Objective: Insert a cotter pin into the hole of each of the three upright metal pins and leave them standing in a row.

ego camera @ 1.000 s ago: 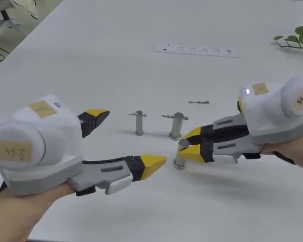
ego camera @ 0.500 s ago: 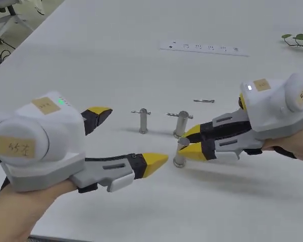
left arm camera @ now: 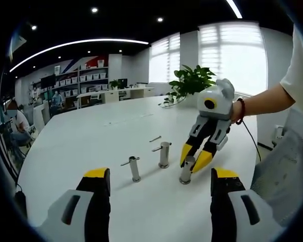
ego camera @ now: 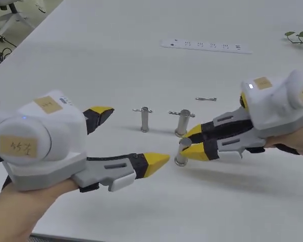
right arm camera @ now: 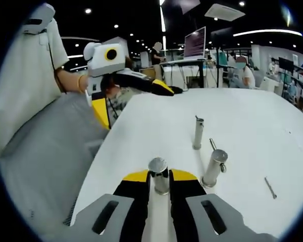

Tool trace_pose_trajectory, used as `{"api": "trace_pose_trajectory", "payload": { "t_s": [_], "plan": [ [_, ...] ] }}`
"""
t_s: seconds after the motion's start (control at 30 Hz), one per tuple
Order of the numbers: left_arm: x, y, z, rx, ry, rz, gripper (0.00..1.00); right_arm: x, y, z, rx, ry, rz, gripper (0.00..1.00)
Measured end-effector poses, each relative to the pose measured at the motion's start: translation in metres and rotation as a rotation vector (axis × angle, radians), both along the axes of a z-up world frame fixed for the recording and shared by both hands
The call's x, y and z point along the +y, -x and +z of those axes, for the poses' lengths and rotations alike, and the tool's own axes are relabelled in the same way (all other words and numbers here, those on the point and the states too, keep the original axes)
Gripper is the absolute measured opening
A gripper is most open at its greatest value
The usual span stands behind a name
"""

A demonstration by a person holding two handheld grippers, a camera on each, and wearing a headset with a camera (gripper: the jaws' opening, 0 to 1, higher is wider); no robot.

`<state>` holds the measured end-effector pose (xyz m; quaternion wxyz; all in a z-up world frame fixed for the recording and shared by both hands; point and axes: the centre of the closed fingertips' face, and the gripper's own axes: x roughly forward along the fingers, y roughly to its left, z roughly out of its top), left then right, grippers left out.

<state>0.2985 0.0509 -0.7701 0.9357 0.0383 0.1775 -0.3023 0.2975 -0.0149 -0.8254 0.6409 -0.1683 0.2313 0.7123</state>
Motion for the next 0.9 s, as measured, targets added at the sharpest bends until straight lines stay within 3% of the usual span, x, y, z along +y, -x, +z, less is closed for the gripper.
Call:
{"api": "trace_pose_trajectory", "payload": {
  "t_s": [0.27, 0.5, 0.6, 0.7, 0.77, 0.9],
  "plan": [
    [0.002, 0.0, 0.0, -0.001, 0.0, 0.008, 0.81, 0.001, 0.004, -0.001, 0.025, -0.014, -0.021, 0.23],
    [0.001, 0.001, 0.001, -0.004, -0.001, 0.006, 0.81, 0.003, 0.0, 0.015, 0.043, -0.059, -0.075, 0.28],
    [0.001, 0.0, 0.002, -0.007, 0.001, 0.008, 0.81, 0.004, 0.0, 0.026, 0.092, -0.101, -0.112, 0.33],
    [0.001, 0.001, 0.002, -0.009, 0.002, 0.008, 0.81, 0.004, 0.002, 0.032, 0.095, -0.106, -0.115, 0.35],
    [0.001, 0.001, 0.003, -0.011, 0.002, 0.009, 0.81, 0.005, 0.003, 0.036, 0.139, -0.108, -0.134, 0.37],
    [0.002, 0.0, 0.003, -0.011, 0.005, 0.017, 0.81, 0.003, 0.0, 0.044, 0.153, -0.115, -0.158, 0.38]
  ]
}}
